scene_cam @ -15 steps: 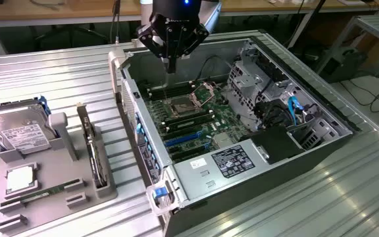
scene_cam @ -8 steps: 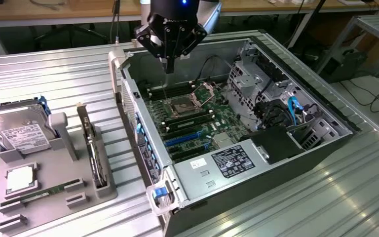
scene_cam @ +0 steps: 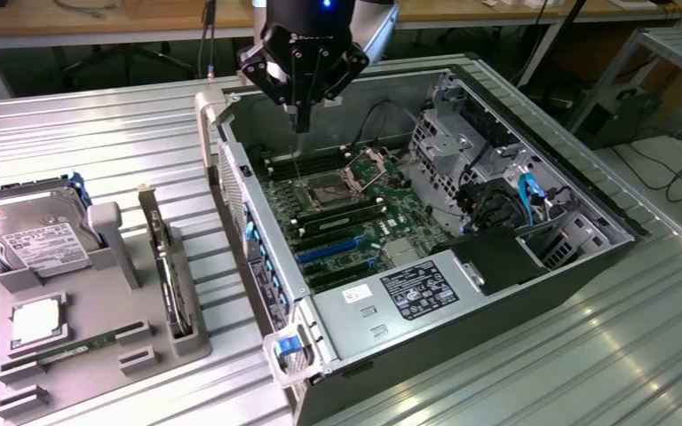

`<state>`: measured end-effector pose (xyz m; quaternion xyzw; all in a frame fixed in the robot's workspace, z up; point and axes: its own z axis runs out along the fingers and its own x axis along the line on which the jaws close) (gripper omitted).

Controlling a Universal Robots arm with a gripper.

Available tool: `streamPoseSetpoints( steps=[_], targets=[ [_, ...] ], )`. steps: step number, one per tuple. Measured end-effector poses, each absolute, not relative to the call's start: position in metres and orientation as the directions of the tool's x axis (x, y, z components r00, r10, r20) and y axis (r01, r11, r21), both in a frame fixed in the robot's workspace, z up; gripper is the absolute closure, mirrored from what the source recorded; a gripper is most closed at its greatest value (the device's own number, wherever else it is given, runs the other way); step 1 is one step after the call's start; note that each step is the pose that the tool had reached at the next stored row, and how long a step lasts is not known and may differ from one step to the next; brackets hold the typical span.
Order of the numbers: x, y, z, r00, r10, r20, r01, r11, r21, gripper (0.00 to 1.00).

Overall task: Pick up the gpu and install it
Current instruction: 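Reach for the gpu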

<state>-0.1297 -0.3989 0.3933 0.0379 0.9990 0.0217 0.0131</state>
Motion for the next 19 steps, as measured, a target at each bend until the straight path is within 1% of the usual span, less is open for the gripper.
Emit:
streamPoseSetpoints(
  steps=[19],
  targets=[
    [-0.141, -0.4, 0.393, -0.997, 0.076, -0.024, 0.075, 0.996, 0.044, 0.89]
  ],
)
